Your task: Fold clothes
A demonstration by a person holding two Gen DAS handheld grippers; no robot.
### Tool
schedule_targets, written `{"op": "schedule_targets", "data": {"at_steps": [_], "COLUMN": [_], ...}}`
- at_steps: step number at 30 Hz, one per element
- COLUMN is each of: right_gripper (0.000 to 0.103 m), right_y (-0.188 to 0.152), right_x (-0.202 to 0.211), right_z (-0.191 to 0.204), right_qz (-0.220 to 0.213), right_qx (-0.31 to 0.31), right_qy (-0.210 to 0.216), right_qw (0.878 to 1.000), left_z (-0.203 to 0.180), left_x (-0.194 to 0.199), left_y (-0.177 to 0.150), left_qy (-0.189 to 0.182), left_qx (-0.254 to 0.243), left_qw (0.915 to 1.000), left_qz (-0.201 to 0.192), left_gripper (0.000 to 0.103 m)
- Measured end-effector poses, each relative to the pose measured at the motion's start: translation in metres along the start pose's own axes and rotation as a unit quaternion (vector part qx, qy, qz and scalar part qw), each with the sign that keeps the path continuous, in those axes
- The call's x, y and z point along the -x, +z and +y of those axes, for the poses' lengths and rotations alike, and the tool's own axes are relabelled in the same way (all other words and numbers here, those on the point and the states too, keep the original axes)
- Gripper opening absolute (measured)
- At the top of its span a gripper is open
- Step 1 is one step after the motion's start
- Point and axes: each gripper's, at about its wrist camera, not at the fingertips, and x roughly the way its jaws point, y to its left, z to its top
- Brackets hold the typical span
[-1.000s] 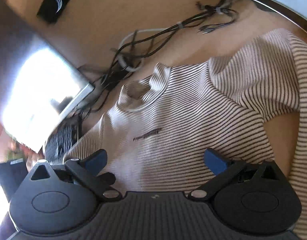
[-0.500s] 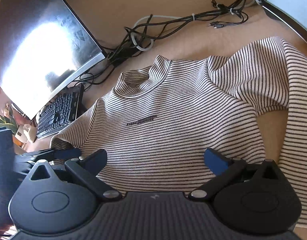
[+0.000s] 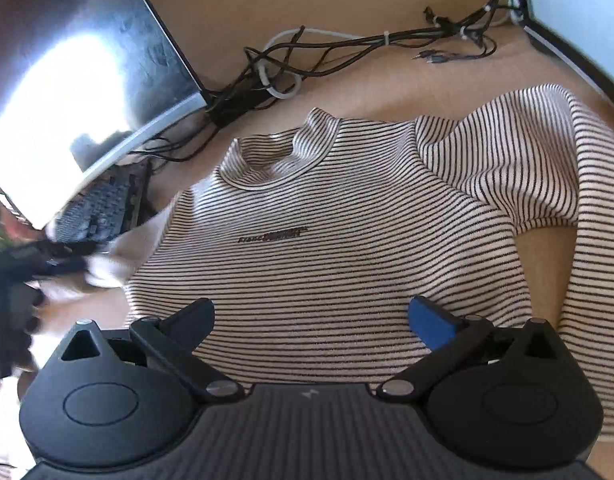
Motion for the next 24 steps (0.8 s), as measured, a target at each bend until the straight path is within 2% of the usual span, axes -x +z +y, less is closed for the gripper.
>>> {"op": "schedule_targets", "data": {"at_steps": [2, 5, 8, 9, 11, 14, 17, 19, 20, 21, 22, 23, 24], "right_gripper": [0.103, 0.103, 0.103, 0.103, 0.103, 0.103, 0.102, 0.092, 0.082, 0.069, 0.06, 0.048, 0.046], "right_y": [-0.001, -0.003, 0.004, 0.007, 0.008, 0.006, -0.004, -0.008, -0.011, -0.014, -0.018, -0.023, -0.03], "right_x": [-0.007, -0.018, 0.007, 0.02, 0.048, 0.086, 0.11, 0.12, 0.121, 0.122, 0.12, 0.116, 0.112], "right_z": [0.018, 0.04, 0.032, 0.028, 0.019, 0.002, -0.014, -0.021, -0.024, -0.026, -0.027, -0.028, -0.026], "right_qz": [0.014, 0.042, 0.023, 0.007, -0.026, -0.065, -0.074, -0.065, -0.054, -0.043, -0.027, -0.006, 0.01], "right_qx": [0.056, 0.149, 0.14, 0.138, 0.154, 0.185, 0.205, 0.2, 0.192, 0.183, 0.182, 0.192, 0.207], "right_qy": [-0.038, -0.08, -0.079, -0.08, -0.123, -0.203, -0.262, -0.278, -0.274, -0.27, -0.265, -0.261, -0.261], "right_qw": [0.998, 0.985, 0.987, 0.987, 0.98, 0.959, 0.94, 0.937, 0.941, 0.944, 0.946, 0.946, 0.943], "left_z": [0.004, 0.0, -0.017, -0.025, -0.043, -0.075, -0.111, -0.137, -0.148, -0.158, -0.166, -0.173, -0.177], "left_x": [0.009, 0.026, 0.039, 0.042, 0.048, 0.052, 0.051, 0.035, 0.023, 0.011, 0.0, -0.013, -0.024], "left_y": [0.01, 0.023, 0.032, 0.032, 0.031, 0.024, 0.012, -0.004, -0.015, -0.027, -0.038, -0.051, -0.06], "left_qy": [-0.001, 0.001, 0.006, -0.002, -0.017, -0.06, -0.118, -0.174, -0.189, -0.197, -0.199, -0.196, -0.188], "left_qx": [0.003, 0.011, 0.002, -0.005, -0.02, -0.038, -0.053, -0.076, -0.089, -0.103, -0.116, -0.129, -0.136], "left_qw": [1.0, 0.9995, 0.9987, 0.9982, 0.9968, 0.9931, 0.9859, 0.9792, 0.9767, 0.9746, 0.9731, 0.9717, 0.9712], "left_qz": [-0.009, -0.03, -0.05, -0.059, -0.076, -0.094, -0.105, -0.072, -0.048, -0.022, 0.002, 0.03, 0.053], "left_gripper": [0.103, 0.103, 0.103, 0.103, 0.103, 0.103, 0.103, 0.103, 0.103, 0.103, 0.103, 0.103, 0.103]}}
